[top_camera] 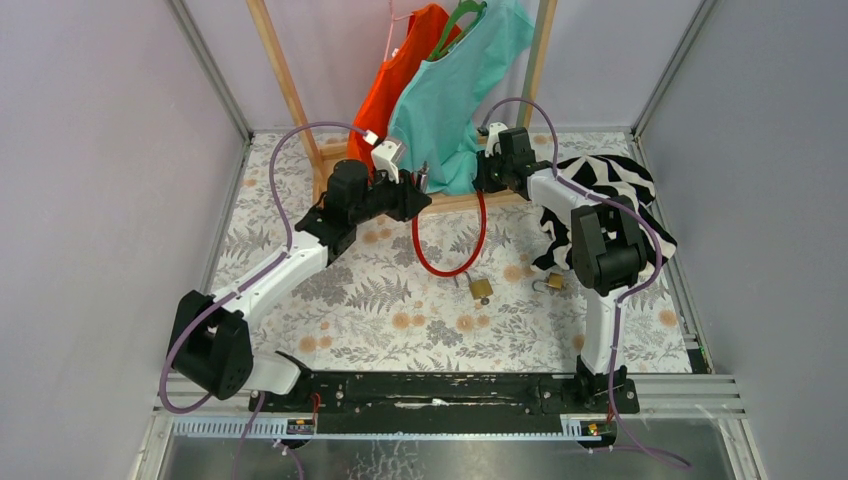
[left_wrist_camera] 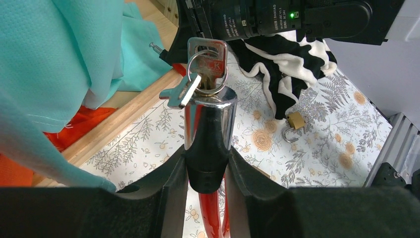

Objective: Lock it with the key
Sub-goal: Lock the lock.

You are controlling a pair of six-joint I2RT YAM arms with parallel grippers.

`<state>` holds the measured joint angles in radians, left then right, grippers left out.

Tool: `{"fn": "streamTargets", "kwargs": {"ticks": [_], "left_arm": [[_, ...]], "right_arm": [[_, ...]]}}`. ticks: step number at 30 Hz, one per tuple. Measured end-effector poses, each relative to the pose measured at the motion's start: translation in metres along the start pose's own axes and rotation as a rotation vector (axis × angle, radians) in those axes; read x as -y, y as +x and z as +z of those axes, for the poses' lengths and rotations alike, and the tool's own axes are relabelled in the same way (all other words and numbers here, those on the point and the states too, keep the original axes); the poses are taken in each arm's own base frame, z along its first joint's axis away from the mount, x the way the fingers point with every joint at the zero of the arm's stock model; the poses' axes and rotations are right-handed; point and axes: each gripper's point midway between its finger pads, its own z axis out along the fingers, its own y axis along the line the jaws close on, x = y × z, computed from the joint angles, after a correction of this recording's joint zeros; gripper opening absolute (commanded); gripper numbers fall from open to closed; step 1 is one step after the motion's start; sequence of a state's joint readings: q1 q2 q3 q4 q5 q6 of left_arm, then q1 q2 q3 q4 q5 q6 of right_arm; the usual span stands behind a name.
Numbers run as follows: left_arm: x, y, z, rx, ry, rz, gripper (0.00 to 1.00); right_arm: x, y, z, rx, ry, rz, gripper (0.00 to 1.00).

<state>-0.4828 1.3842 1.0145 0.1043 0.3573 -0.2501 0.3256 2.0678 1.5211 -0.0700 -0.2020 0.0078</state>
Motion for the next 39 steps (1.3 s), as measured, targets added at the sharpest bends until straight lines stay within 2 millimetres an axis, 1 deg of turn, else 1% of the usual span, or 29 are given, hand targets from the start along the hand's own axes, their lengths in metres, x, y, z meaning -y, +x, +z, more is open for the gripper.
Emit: {"fn": "streamTargets", "kwargs": {"ticks": [8, 11, 13, 14, 17, 21, 24, 26, 28, 31, 32, 33, 35, 39], "left_arm": [[0.0, -0.004, -0.003, 0.013, -0.008, 0.009, 0.0], [0.001, -0.006, -0.004, 0.018, -0.007, 0.013, 0.0], [0.001, -0.006, -0.005, 0.019, -0.007, 0.015, 0.0], [0.001, -0.006, -0.005, 0.019, -0.008, 0.016, 0.0], [0.0, -0.006, -0.005, 0.019, -0.011, 0.019, 0.0], [-0.001, -0.002, -0.006, 0.013, -0.014, 0.021, 0.0], [-0.001, -0.003, -0.006, 0.014, -0.015, 0.022, 0.0], [-0.001, -0.003, -0.006, 0.015, -0.014, 0.025, 0.0], [0.0, -0.003, -0.007, 0.016, -0.013, 0.03, 0.0], [0.002, -0.004, -0.008, 0.015, 0.003, 0.044, 0.0], [0.004, -0.004, -0.009, 0.015, 0.01, 0.05, 0.0], [0.005, -0.005, -0.01, 0.012, 0.018, 0.056, 0.0], [0.009, -0.009, -0.011, 0.011, 0.031, 0.07, 0.0], [0.018, -0.034, -0.016, 0.046, 0.054, 0.122, 0.0]], "right_arm": [[0.0, 0.001, 0.0, -0.003, -0.001, -0.011, 0.3], [0.0, 0.005, 0.0, -0.018, -0.001, -0.012, 0.3], [0.001, 0.012, 0.0, -0.038, 0.0, -0.01, 0.29], [0.0, 0.014, 0.0, -0.042, 0.0, -0.011, 0.28], [0.001, 0.014, 0.0, -0.041, 0.0, -0.011, 0.14], [0.0, 0.015, 0.001, -0.034, -0.002, -0.016, 0.04], [-0.001, 0.014, 0.0, -0.022, -0.011, -0.029, 0.0], [-0.003, 0.014, -0.003, -0.016, -0.026, -0.047, 0.0], [-0.008, 0.018, -0.009, -0.021, -0.051, -0.064, 0.0], [-0.021, 0.022, -0.031, -0.018, -0.113, -0.097, 0.0], [-0.027, 0.018, -0.042, -0.004, -0.137, -0.111, 0.0], [-0.034, 0.011, -0.054, 0.02, -0.161, -0.127, 0.0], [-0.048, -0.012, -0.082, 0.091, -0.205, -0.163, 0.0], [-0.076, -0.07, -0.149, 0.292, -0.271, -0.252, 0.0]]}}
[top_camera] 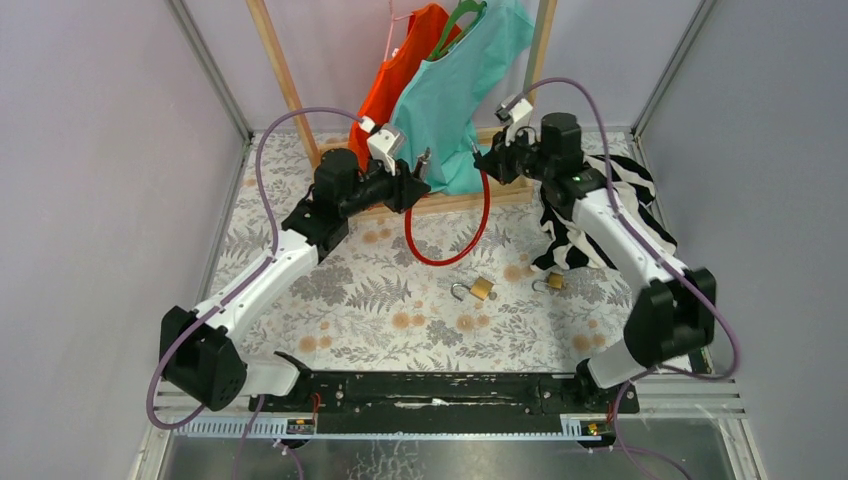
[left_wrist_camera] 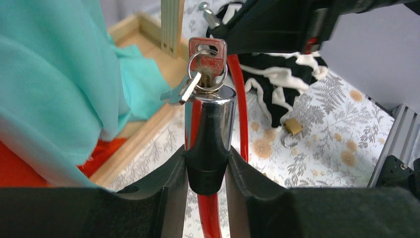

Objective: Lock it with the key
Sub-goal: Lock the lock.

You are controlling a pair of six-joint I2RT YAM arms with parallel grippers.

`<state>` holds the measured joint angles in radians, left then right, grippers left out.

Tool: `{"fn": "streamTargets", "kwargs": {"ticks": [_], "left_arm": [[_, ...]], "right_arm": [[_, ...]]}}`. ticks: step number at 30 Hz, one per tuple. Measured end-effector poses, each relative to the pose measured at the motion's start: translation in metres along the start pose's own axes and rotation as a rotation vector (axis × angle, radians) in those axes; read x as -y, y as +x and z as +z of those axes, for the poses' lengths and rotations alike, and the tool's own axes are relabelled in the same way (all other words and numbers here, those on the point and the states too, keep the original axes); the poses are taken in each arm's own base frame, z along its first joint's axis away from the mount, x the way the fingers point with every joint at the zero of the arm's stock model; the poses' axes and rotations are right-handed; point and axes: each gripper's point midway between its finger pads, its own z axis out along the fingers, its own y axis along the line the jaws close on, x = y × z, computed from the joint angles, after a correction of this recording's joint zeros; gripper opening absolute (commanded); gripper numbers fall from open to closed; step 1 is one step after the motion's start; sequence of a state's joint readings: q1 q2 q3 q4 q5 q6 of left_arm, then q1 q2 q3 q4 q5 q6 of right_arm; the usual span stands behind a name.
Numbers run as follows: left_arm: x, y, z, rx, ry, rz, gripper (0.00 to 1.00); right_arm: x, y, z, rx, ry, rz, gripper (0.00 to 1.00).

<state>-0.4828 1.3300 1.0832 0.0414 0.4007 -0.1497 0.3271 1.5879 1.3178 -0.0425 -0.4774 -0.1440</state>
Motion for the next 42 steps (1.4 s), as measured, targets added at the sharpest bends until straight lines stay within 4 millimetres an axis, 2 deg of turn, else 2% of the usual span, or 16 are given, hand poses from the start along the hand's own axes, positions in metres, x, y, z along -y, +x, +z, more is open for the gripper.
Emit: {"fn": "streamTargets", "kwargs": {"ticks": [3, 5, 7, 9, 14, 18, 23, 31, 42], "left_arm": [[0.01, -0.024, -0.005, 0.039, 0.033, 0.045, 0.0], [0.021, -0.04, -0.009, 0.063, 0.084, 0.072, 0.0], [0.03, -0.046, -0.011, 0.071, 0.123, 0.082, 0.0], [0.038, -0.048, -0.013, 0.067, 0.164, 0.086, 0.0], [0.058, -0.037, -0.014, 0.027, 0.253, 0.08, 0.0], [0.073, -0.031, -0.016, 0.006, 0.312, 0.082, 0.0], [0.081, -0.026, -0.018, -0.008, 0.359, 0.081, 0.0], [0.079, -0.007, -0.02, -0.041, 0.358, 0.065, 0.0], [0.079, -0.003, -0.02, -0.048, 0.362, 0.066, 0.0]], "right_arm": [[-0.023, -0.044, -0.032, 0.111, -0.054, -0.076, 0.0], [-0.036, -0.059, -0.046, 0.151, -0.09, -0.108, 0.0], [-0.05, -0.063, -0.056, 0.159, -0.13, -0.13, 0.0], [-0.064, -0.062, -0.061, 0.152, -0.167, -0.148, 0.0], [-0.102, -0.05, -0.069, 0.104, -0.264, -0.201, 0.0], [-0.119, -0.041, -0.077, 0.07, -0.31, -0.235, 0.0], [-0.123, -0.033, -0.084, 0.048, -0.319, -0.255, 0.0], [-0.127, -0.018, -0.096, 0.02, -0.326, -0.261, 0.0], [-0.143, -0.007, -0.097, -0.023, -0.369, -0.256, 0.0]]}}
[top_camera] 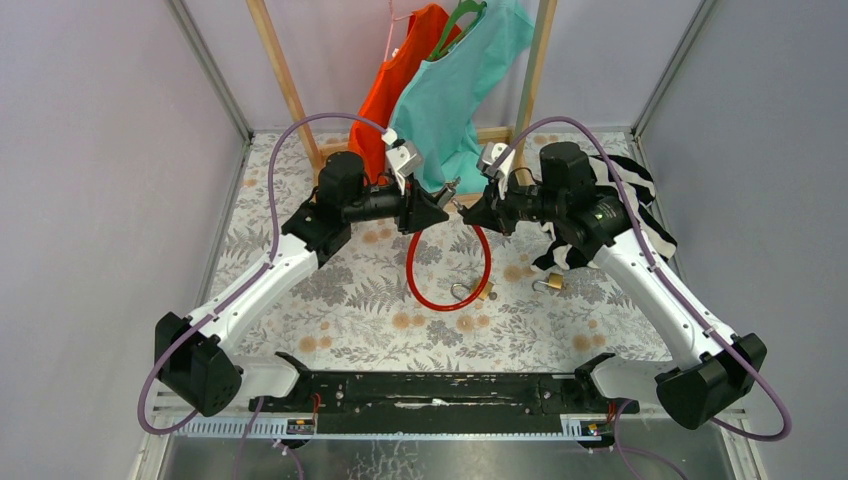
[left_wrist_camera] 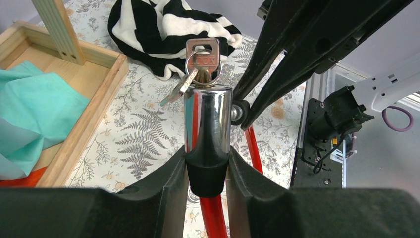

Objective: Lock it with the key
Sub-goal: Lock the lock.

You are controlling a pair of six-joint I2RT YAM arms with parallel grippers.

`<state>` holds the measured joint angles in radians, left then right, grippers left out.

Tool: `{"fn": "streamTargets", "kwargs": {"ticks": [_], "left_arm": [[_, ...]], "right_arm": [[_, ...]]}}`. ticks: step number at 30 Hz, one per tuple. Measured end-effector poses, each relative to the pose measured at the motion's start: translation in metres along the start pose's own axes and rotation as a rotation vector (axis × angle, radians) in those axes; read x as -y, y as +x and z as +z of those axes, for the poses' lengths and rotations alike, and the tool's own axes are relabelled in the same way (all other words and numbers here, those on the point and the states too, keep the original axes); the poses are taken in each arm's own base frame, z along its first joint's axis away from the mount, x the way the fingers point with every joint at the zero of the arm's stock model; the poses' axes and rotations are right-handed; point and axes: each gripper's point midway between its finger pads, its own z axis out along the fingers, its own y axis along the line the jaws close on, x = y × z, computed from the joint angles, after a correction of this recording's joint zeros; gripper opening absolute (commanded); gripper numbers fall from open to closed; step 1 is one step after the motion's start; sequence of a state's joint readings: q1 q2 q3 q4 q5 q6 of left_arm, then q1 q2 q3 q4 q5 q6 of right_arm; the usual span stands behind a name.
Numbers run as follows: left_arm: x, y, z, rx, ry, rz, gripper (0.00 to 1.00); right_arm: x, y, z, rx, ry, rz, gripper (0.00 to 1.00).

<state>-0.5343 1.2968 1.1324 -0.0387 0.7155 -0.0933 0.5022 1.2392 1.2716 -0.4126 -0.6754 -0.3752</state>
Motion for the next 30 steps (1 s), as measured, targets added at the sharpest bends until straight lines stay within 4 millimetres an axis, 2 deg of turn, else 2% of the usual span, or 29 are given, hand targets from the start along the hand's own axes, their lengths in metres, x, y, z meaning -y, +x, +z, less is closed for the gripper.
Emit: {"fn": "streamTargets", "kwargs": {"ticks": [17, 30], "left_arm": [[0.009, 0.011, 0.0, -0.018, 0.062, -0.012, 0.0], [0.016, 0.021, 0.001, -0.024, 0.098, 0.011, 0.0]], "right_arm": [[-0.009, 0.011, 0.01, -0.041, -0.04, -0.001, 0.0], [-0.015, 0.014, 0.011, -0.061, -0.06, 0.002, 0.0]]}}
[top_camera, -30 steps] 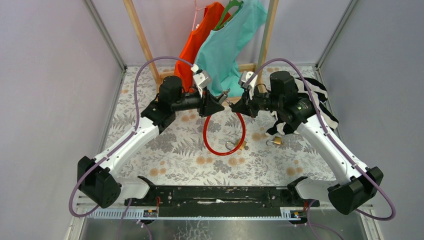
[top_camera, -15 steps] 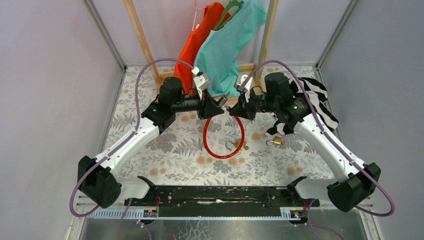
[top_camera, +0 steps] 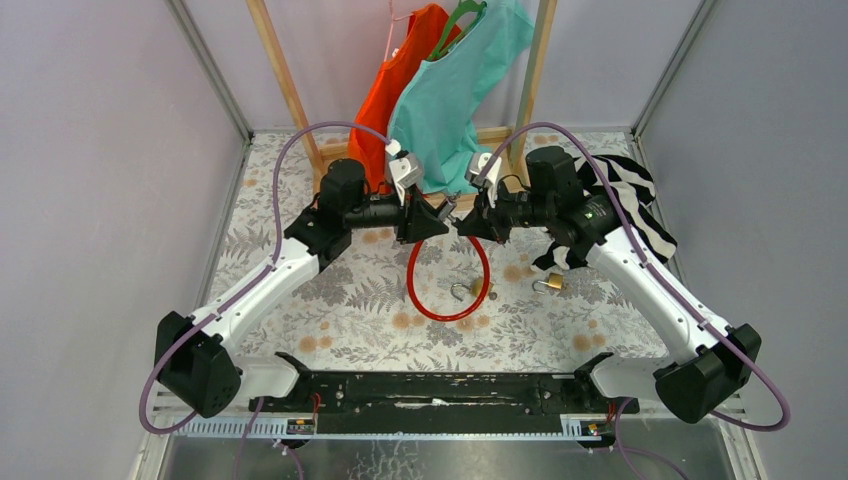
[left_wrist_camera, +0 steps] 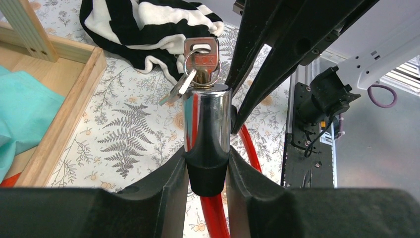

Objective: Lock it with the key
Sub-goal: Lock the lock.

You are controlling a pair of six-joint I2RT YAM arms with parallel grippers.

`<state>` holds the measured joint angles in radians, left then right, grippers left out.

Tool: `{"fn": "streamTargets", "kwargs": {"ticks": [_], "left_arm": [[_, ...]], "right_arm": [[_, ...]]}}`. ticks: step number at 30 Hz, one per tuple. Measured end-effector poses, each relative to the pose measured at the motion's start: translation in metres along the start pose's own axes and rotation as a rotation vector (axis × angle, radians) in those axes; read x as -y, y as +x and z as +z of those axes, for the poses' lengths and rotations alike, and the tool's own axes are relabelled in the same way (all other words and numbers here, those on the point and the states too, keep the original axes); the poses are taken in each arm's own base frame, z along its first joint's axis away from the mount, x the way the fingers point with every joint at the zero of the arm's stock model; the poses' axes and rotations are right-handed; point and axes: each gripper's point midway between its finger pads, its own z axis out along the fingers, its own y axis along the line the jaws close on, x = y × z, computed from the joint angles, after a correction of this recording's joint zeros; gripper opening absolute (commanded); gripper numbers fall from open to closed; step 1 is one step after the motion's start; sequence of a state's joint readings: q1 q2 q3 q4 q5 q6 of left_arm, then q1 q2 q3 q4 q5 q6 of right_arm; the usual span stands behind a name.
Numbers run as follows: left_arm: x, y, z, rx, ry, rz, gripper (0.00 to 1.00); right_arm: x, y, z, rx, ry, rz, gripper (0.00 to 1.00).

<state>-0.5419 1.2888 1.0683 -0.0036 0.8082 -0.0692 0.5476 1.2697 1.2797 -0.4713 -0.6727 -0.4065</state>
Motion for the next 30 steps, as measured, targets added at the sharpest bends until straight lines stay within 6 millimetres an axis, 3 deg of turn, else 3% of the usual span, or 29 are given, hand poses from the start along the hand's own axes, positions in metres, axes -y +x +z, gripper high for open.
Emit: {"fn": "streamTargets", "kwargs": {"ticks": [30], "left_arm": [[-0.01, 0.021, 0.01, -0.085, -0.051, 0.199, 0.0]], "right_arm": [[0.003, 0.006, 0.002, -0.153, -0.01, 0.095, 0.0]]}}
